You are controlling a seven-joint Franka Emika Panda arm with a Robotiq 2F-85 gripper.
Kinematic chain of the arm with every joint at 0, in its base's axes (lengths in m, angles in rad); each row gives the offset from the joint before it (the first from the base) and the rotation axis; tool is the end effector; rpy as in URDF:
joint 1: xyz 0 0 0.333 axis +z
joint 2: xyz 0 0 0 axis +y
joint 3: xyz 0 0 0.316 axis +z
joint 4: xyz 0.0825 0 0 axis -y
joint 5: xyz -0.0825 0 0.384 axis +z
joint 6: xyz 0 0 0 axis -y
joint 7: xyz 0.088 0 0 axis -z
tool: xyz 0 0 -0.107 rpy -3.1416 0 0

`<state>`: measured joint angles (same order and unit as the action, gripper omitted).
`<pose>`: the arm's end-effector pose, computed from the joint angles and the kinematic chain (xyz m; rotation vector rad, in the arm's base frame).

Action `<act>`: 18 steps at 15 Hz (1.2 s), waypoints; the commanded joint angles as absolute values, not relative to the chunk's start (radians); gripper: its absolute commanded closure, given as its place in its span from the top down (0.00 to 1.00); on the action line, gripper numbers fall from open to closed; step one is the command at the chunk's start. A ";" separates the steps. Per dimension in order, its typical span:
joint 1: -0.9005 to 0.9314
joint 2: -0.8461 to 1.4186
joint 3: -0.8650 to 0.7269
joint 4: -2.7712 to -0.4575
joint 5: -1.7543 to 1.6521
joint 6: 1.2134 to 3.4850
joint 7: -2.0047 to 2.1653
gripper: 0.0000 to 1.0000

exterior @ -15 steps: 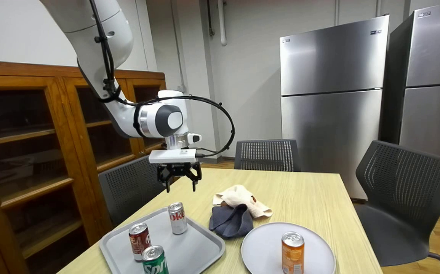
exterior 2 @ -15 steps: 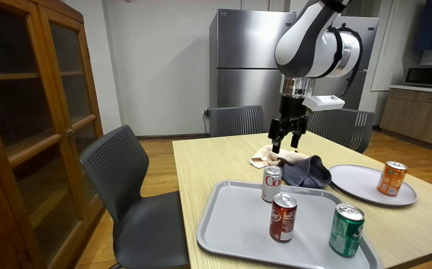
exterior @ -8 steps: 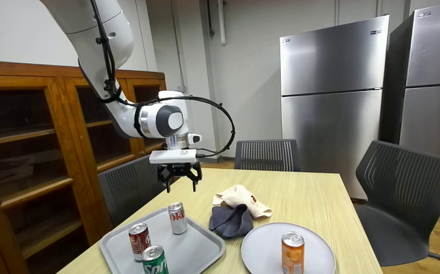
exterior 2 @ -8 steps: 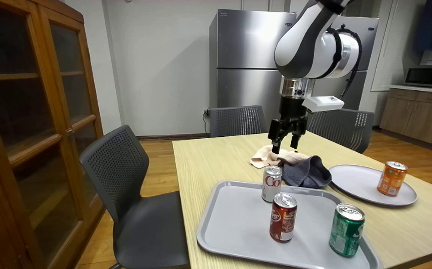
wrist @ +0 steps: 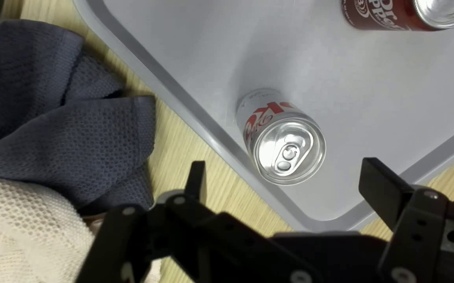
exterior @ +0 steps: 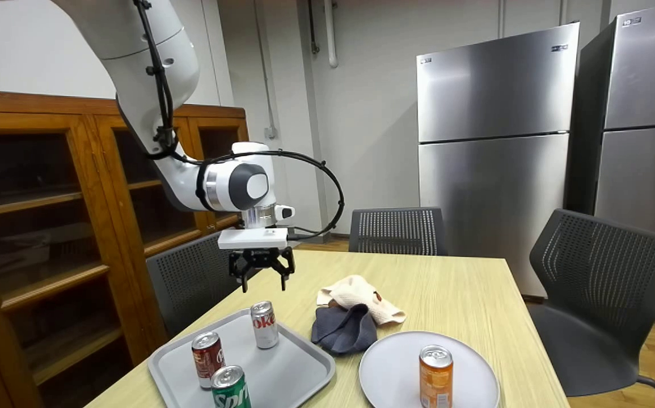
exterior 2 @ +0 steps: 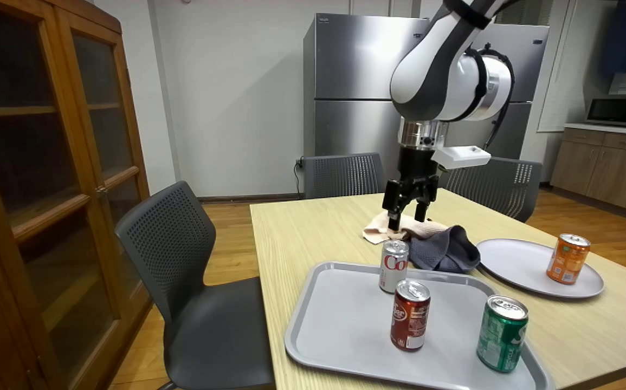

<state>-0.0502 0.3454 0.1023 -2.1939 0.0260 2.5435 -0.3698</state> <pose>0.5580 0.0291 0.2271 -3.0338 -0.6061 -0.0207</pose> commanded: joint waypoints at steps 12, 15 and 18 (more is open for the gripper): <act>0.009 0.493 0.090 -2.075 -0.107 2.528 -0.339 1.00; 0.019 0.511 0.082 -2.071 -0.131 2.528 -0.327 1.00; 0.027 0.524 0.072 -2.072 -0.148 2.527 -0.319 1.00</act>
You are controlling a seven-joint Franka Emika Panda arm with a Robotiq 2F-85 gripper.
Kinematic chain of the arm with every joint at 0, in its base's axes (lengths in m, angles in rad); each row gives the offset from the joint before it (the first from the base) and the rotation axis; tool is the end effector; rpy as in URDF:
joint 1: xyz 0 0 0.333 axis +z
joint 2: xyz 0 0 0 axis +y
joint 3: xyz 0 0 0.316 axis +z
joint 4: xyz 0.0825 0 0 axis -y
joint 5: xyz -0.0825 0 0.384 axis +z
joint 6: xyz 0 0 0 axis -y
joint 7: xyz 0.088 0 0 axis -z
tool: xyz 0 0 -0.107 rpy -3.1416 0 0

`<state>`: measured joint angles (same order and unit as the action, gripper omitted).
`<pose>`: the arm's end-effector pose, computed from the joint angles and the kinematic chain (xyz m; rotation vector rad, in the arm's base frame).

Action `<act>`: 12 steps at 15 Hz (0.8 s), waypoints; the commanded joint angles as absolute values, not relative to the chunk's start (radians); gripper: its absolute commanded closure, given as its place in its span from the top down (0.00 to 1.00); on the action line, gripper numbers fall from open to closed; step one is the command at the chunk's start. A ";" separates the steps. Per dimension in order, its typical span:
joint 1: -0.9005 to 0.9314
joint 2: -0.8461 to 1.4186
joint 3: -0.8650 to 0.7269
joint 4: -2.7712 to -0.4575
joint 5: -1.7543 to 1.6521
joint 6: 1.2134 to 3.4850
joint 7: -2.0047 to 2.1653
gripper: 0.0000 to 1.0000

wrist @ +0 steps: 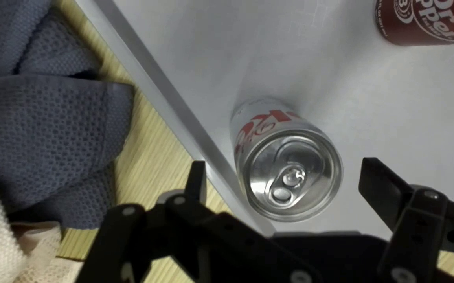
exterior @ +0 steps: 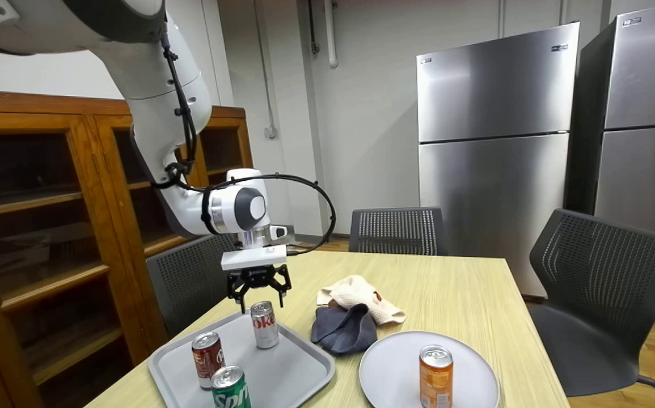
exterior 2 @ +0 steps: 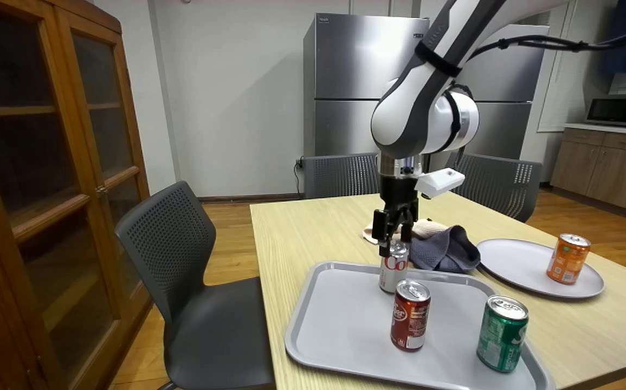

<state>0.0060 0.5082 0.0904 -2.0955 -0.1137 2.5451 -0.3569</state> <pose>0.5724 0.0574 0.1706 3.0176 0.8336 -0.0884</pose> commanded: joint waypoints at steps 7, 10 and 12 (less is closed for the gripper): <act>0.031 0.550 0.064 -2.071 -0.154 2.526 -0.311 1.00; 0.030 0.552 0.064 -2.071 -0.155 2.527 -0.314 1.00; 0.030 0.554 0.064 -2.071 -0.156 2.532 -0.316 0.74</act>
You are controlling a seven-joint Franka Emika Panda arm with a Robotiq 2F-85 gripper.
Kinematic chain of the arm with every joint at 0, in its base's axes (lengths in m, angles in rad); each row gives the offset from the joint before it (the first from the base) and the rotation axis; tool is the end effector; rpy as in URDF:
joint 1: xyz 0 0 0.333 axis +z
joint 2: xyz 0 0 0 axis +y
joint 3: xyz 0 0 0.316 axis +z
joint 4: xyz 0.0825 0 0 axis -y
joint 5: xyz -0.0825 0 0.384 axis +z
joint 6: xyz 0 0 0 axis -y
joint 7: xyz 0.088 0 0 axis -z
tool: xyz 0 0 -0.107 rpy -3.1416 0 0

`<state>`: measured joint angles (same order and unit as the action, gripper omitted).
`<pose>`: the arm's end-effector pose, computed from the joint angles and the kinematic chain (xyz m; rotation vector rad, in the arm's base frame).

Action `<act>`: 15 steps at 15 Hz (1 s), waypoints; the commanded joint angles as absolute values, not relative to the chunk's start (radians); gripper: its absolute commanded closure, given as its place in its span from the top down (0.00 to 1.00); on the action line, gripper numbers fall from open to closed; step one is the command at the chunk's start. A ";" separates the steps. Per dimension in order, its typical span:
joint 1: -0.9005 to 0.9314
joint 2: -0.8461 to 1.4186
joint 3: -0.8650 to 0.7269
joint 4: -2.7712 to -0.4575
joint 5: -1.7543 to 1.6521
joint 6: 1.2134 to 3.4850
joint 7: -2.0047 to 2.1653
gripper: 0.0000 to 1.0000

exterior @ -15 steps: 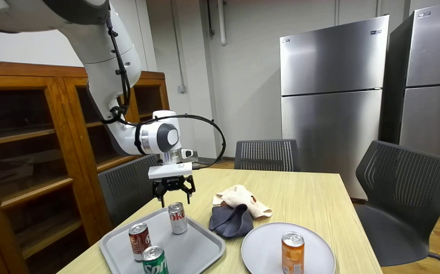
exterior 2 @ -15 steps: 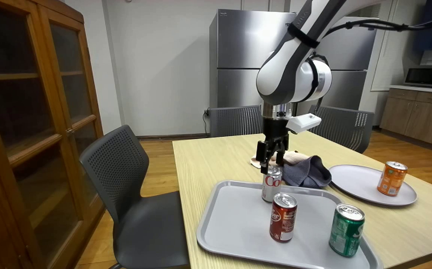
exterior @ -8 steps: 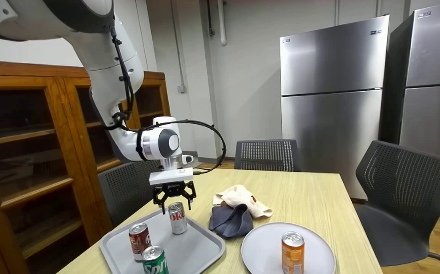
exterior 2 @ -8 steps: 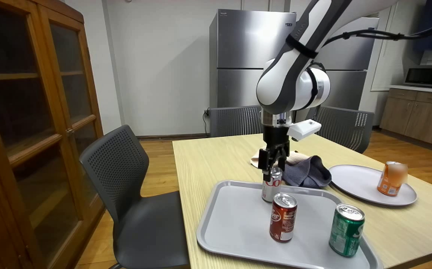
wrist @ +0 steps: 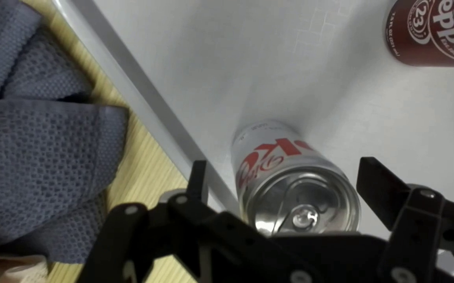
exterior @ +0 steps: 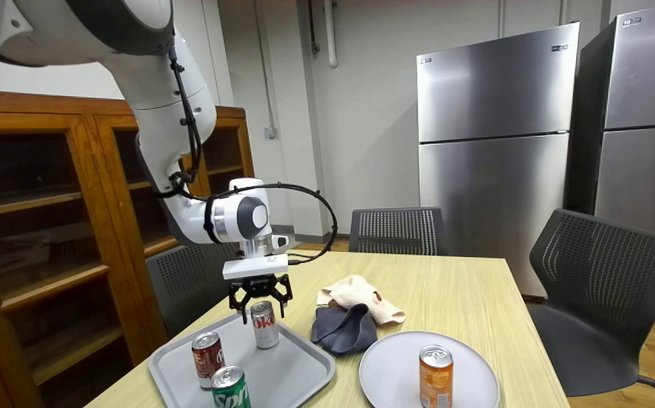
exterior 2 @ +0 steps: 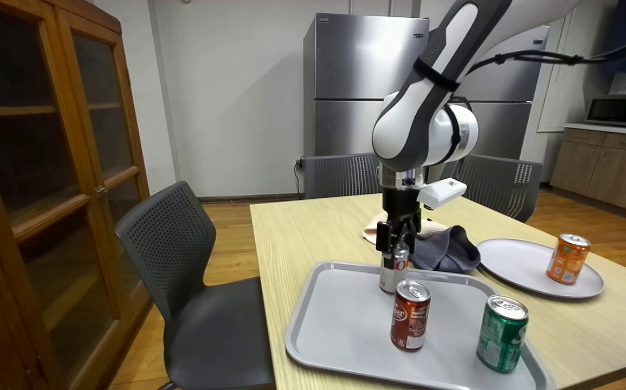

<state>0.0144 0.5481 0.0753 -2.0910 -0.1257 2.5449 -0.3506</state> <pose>0.5675 0.0536 0.1490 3.0116 0.8308 -0.1460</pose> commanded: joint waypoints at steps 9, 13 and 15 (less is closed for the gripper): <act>0.027 0.537 0.069 -2.077 -0.154 2.534 -0.321 0.38; 0.002 0.505 0.090 -2.092 -0.127 2.526 -0.351 0.38; -0.011 0.492 0.090 -2.094 -0.113 2.523 -0.355 0.38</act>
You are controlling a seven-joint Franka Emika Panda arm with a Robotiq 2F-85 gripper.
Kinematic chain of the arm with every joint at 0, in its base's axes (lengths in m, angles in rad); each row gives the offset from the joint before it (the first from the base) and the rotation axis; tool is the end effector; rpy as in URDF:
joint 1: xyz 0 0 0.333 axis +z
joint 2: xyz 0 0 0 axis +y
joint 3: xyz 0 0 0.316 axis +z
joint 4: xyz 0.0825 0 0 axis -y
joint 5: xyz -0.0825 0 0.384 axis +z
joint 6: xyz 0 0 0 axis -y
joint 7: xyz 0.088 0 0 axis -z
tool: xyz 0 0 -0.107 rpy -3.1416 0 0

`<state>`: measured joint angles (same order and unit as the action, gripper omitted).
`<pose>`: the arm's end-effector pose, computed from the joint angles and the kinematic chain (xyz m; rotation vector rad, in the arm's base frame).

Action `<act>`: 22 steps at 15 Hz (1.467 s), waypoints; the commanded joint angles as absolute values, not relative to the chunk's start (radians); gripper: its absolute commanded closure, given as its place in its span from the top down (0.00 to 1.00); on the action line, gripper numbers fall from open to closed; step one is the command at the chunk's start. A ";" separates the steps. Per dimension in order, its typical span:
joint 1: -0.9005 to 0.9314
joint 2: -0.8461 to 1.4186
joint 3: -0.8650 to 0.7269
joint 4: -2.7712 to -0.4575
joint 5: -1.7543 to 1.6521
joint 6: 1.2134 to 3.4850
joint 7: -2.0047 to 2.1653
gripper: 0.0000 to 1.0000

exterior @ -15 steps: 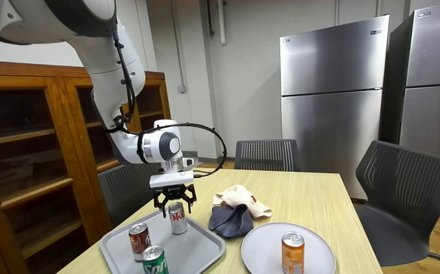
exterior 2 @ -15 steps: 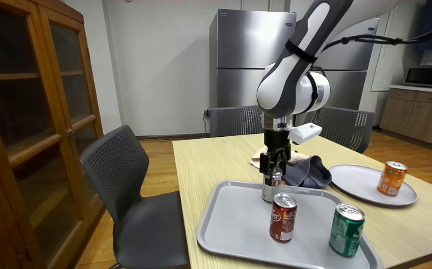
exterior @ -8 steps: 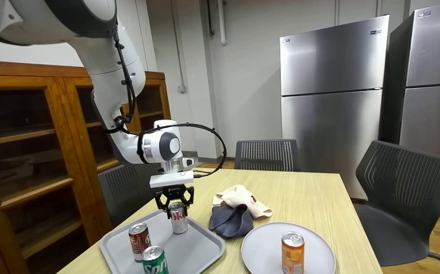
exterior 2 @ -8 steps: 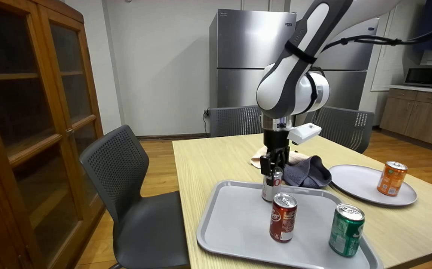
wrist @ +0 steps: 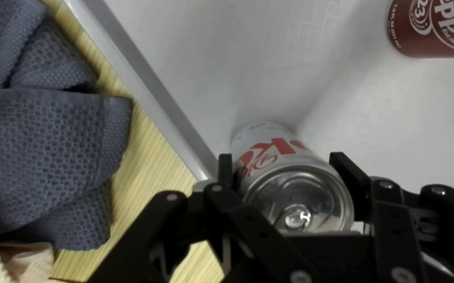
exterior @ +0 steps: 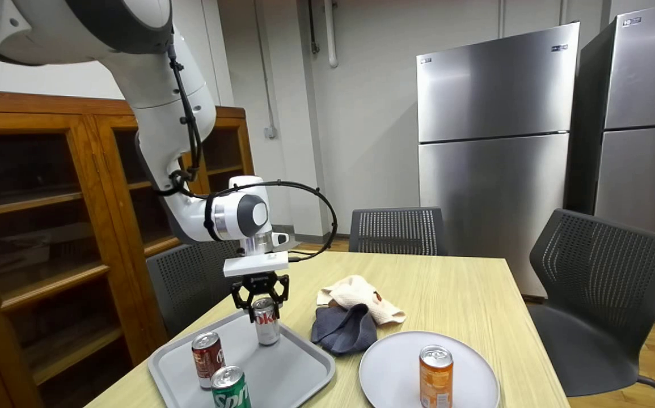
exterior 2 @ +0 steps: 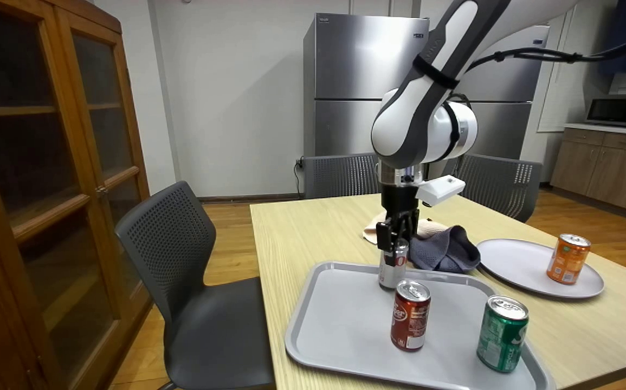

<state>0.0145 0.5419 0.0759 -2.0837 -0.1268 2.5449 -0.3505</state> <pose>0.5716 0.0542 0.1550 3.0090 0.8316 -0.1253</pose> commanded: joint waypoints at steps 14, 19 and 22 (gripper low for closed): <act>-0.086 0.371 0.011 -2.108 -0.087 2.468 -0.315 0.38; -0.118 0.341 -0.044 -2.113 -0.081 2.453 -0.273 0.38; -0.137 0.343 -0.080 -2.110 -0.083 2.441 -0.245 0.38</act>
